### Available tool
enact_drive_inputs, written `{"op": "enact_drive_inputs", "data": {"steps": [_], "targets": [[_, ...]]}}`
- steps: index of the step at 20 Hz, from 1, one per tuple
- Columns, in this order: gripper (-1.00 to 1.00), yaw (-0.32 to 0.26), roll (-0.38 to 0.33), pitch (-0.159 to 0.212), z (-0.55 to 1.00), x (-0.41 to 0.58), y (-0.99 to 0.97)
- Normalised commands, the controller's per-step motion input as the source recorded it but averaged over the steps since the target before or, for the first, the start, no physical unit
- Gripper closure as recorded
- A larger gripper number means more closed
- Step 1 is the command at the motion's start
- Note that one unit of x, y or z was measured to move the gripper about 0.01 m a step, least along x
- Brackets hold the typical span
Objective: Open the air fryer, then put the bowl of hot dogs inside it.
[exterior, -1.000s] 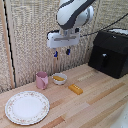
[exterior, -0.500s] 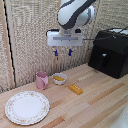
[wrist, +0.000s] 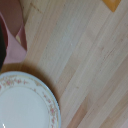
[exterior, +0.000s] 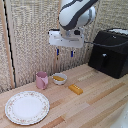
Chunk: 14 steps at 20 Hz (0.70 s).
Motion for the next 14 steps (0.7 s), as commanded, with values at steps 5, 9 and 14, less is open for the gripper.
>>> {"op": "enact_drive_inputs", "data": {"steps": [5, 9, 14], "targets": [[-1.00, -0.029, -0.375, -0.019, -0.01, -0.135, 0.00], [-1.00, 0.001, -0.375, -0.066, -0.06, -0.224, 0.00], [-1.00, 0.007, -0.375, -0.093, -0.04, -0.166, 0.00]]}}
